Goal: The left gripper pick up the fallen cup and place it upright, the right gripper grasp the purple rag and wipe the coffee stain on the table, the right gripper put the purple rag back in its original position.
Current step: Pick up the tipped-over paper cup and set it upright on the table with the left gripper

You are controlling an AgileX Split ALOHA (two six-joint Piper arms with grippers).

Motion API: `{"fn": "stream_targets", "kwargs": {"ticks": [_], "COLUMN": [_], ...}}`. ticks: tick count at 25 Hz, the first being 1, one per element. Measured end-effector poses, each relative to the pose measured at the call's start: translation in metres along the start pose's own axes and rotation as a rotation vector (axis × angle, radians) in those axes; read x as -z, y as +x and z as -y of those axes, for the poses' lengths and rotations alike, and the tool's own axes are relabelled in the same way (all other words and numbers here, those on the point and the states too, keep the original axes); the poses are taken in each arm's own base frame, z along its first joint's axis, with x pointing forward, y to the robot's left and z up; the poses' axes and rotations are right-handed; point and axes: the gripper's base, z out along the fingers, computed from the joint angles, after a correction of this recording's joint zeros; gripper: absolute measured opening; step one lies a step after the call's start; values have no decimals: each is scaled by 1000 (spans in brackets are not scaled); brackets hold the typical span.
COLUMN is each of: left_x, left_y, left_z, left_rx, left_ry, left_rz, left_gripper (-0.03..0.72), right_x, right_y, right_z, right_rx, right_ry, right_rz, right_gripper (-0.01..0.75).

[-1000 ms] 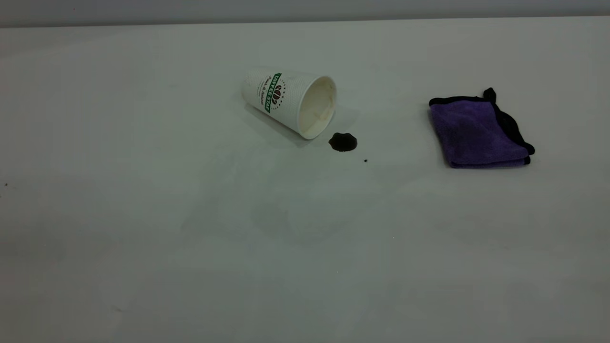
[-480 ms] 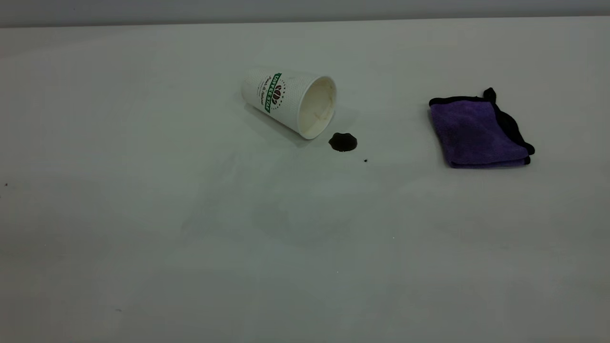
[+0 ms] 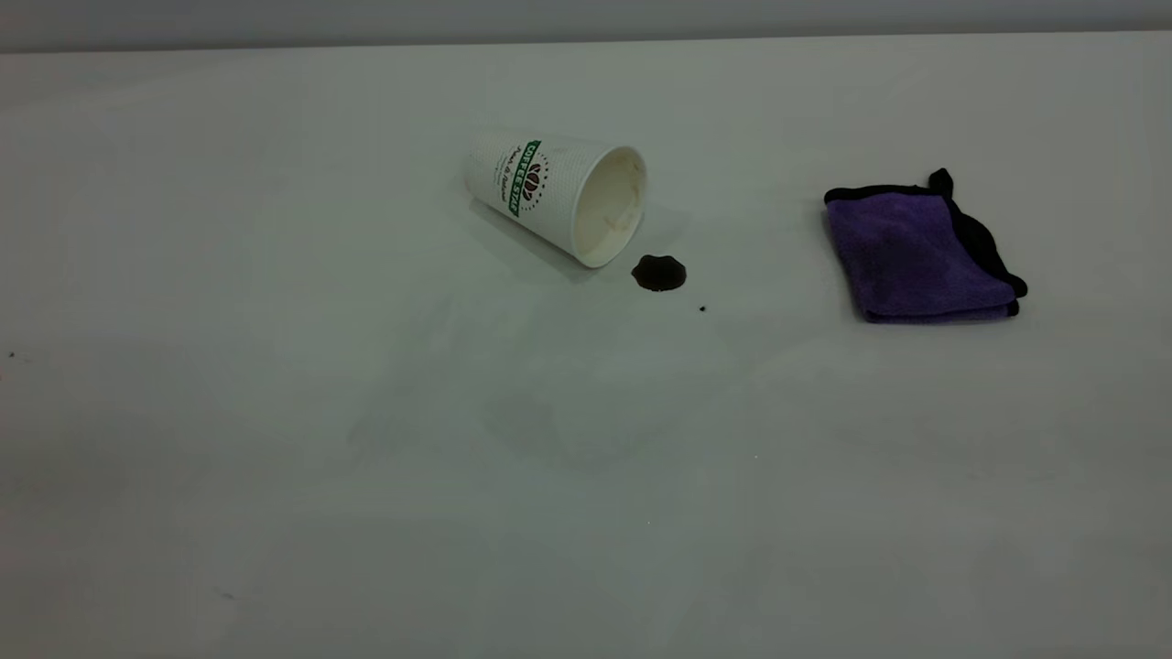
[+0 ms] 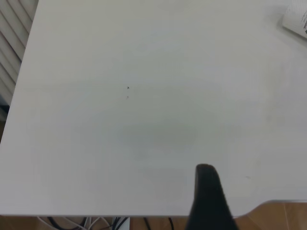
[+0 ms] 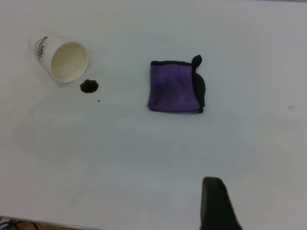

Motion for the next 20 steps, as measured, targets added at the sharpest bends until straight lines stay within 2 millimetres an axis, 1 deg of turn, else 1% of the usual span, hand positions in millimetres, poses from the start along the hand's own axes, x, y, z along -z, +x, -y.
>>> {"fn": "stream_targets", "kwargs": {"ticks": [16, 18, 20], "left_x": [-1, -6, -11], "left_y": [-1, -8, -19], "left_z": [-1, -1, -2], "left_rx": [-4, -8, -30], "left_ry": [-11, -15, -18], "left_rz": [-12, -66, -127], "left_gripper": [557, 573, 588], "right_x": [0, 0, 0], "right_y": [0, 0, 0], "right_z": [0, 0, 0], "right_rx": [0, 0, 0], "right_ry": [0, -1, -1], "right_rz": [1, 1, 1], "right_gripper": [487, 487, 487]}}
